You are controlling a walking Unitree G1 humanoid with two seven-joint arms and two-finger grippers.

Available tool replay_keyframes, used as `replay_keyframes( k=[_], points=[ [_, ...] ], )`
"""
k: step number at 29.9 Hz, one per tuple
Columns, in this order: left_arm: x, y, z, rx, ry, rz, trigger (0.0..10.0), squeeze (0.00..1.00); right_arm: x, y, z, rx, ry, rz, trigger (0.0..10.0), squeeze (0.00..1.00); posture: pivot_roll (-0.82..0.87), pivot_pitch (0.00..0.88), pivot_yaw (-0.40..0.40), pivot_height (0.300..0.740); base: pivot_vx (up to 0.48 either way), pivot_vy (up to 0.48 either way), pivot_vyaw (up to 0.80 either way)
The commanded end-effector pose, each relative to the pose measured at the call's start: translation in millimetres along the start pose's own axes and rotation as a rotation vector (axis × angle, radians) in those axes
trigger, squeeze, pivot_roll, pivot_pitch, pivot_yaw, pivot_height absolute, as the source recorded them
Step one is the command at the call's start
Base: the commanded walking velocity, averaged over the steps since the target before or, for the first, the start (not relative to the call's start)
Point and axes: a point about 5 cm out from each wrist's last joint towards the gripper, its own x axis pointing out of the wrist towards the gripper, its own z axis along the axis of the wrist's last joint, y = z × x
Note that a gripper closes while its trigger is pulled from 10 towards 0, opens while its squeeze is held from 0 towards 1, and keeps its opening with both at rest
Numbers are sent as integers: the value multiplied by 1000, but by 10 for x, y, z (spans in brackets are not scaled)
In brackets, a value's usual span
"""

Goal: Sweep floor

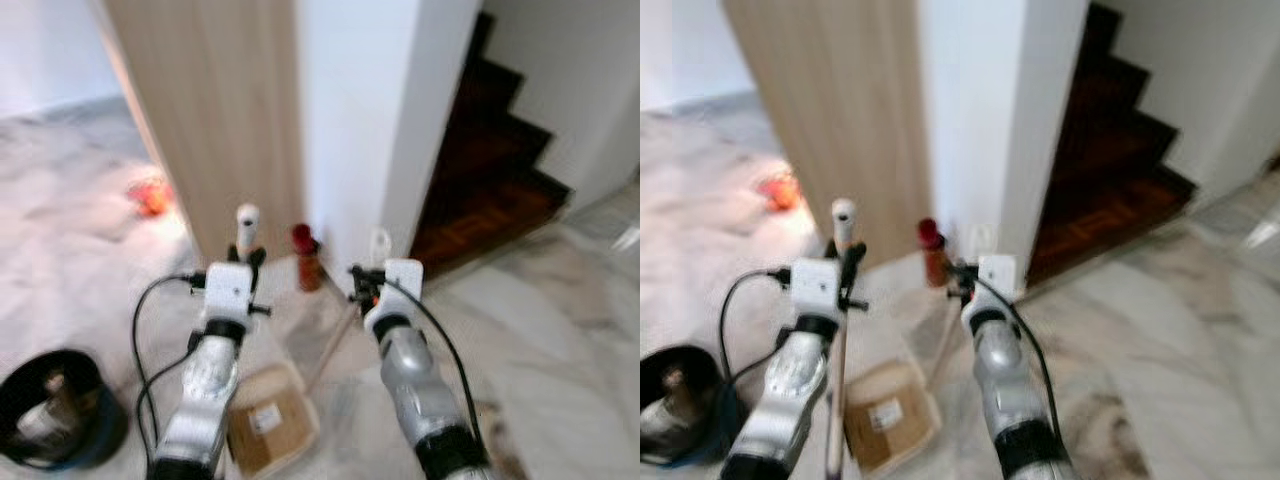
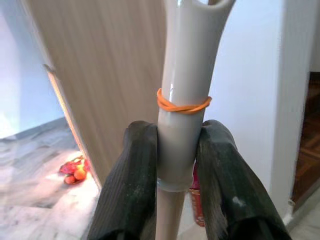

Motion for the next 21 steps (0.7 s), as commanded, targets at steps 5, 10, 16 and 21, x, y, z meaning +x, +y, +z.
replay_keyframes(
  k=[5, 10, 16, 21],
  points=[
    [32, 15, 60, -3, -28, -3, 10000, 0, 46, 54, 156, 0, -60, 17, 10000, 0, 126, 0, -28, 740, 0, 388, 480],
    [32, 12, 61, -2, -28, -2, 10000, 0, 49, 42, 156, -1, -59, 13, 10000, 0, 127, 0, -29, 740, 0, 385, 0],
    [33, 15, 61, -4, -28, -2, 10000, 0, 51, 57, 155, -10, -57, 25, 10000, 0, 127, 0, -30, 740, 0, 324, 800],
    [29, 9, 55, -1, -28, -3, 10000, 0, 48, 52, 143, -5, -52, 25, 10000, 0, 127, 0, -30, 740, 0, 0, 604]
  ],
)
